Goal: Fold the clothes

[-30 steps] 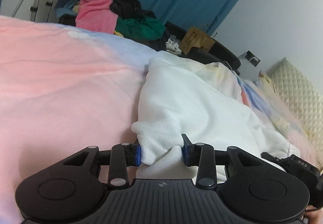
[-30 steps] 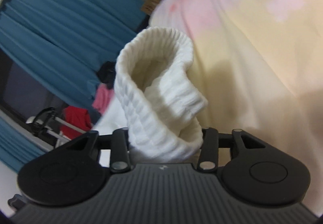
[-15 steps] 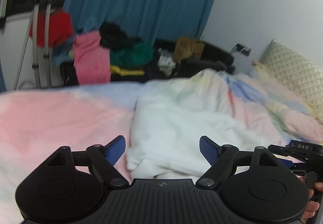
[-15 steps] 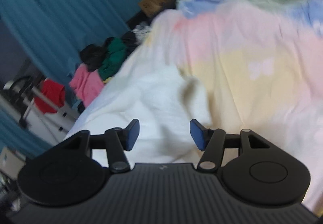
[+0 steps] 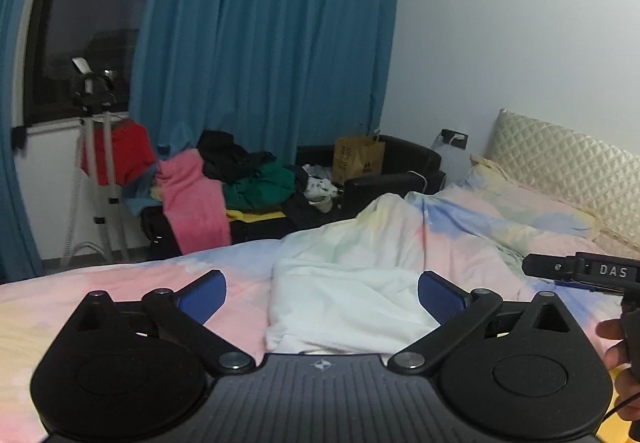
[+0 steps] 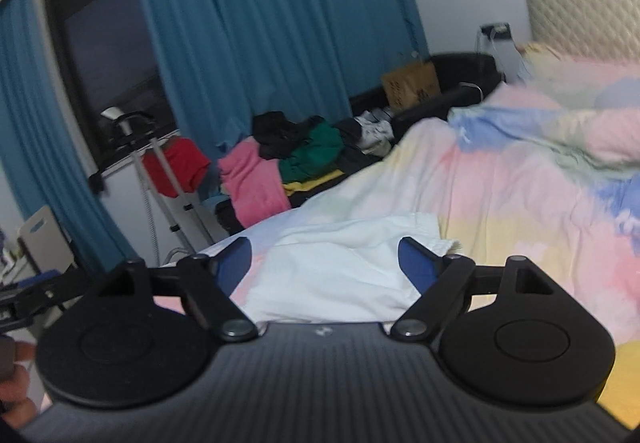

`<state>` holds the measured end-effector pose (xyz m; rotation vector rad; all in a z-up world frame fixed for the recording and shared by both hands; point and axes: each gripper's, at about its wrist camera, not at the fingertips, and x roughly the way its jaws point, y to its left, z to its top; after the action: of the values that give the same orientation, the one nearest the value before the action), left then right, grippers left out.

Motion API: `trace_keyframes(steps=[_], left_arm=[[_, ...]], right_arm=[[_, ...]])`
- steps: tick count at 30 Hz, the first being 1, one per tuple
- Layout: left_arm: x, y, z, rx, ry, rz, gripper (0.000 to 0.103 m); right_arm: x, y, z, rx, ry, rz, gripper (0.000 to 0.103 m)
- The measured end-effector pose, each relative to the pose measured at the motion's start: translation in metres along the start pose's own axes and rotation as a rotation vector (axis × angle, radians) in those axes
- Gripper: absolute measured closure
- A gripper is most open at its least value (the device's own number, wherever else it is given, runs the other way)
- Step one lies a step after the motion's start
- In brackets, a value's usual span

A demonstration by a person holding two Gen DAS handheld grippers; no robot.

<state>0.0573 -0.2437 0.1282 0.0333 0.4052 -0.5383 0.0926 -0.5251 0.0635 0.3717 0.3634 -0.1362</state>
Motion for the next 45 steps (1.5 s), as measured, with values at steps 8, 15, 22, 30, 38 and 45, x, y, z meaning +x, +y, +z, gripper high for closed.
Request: trace_keyframes(steps=[8,15,22,30,38,45], left_arm=[[-0.077,-0.007,-0.023,0.010,-0.006,0.032,0.000],[-0.107,-0.008,-0.047,0.016,-0.035,0.083,0.000],[-0.097,0.001,-0.074,-0.002,-0.056,0.162,0.000],[-0.053,0.009,-0.103,0.009,-0.009,0.164,0.000],[-0.014,0.004,-0.129,0.025,0.035,0.141,0.000],[0.004,-0.004,-0.139,0.047,0.058,0.159,0.000]], right_arm=[[-0.035,0.033,-0.034,-0.086,-0.032,0.000,0.021],[-0.055,0.058,-0.069,-0.154,-0.054,-0.009,0.021],[-0.042,0.056,-0.099,-0.158,-0.057,-0.034,0.021],[-0.008,0.058,-0.129,-0.220,-0.063,-0.100,0.021],[0.009,0.051,-0.147,-0.234,-0.051,-0.141,0.021],[0.019,0.047,-0.147,-0.223,-0.026,-0.145,0.021]])
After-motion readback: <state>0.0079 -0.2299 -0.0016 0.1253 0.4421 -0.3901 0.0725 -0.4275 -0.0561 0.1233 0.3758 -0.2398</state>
